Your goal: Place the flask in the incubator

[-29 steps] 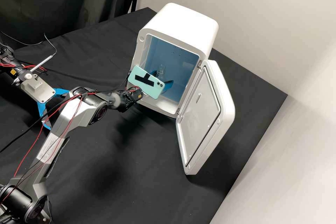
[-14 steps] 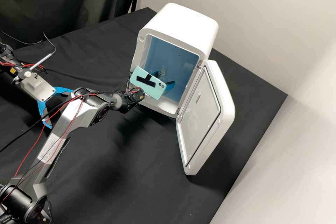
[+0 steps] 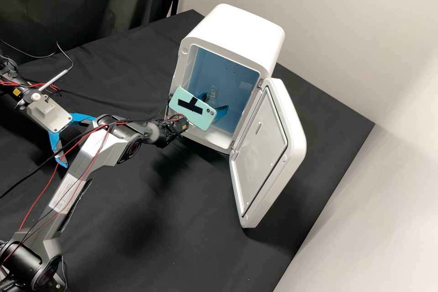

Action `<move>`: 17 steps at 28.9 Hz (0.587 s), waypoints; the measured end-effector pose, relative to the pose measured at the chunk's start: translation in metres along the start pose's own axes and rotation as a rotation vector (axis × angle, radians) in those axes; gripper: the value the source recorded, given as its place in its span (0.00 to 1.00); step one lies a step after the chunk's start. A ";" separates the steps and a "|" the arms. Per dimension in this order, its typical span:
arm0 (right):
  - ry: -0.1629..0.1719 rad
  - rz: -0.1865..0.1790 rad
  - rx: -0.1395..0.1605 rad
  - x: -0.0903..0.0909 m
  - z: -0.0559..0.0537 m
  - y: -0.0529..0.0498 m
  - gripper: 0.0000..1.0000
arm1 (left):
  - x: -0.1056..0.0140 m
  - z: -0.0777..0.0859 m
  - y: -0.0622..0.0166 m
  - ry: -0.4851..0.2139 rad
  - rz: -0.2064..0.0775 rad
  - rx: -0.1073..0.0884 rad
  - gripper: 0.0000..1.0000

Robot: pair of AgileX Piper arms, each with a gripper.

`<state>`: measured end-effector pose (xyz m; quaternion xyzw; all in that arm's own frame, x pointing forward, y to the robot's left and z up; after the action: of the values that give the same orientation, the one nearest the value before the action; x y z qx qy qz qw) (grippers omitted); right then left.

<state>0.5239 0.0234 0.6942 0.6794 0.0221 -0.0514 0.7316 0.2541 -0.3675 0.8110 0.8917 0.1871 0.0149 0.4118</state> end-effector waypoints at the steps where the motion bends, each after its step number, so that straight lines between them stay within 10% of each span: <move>1: -0.001 -0.002 0.000 0.000 0.001 -0.001 0.00 | 0.000 0.000 0.0000 0.000 0.000 0.000 1.00; 17: 0.001 0.004 -0.001 0.000 0.002 -0.002 0.00 | 0.000 0.000 0.0000 0.000 0.000 0.000 1.00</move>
<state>0.5239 0.0210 0.6921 0.6790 0.0210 -0.0496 0.7321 0.2541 -0.3675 0.8110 0.8917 0.1871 0.0149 0.4118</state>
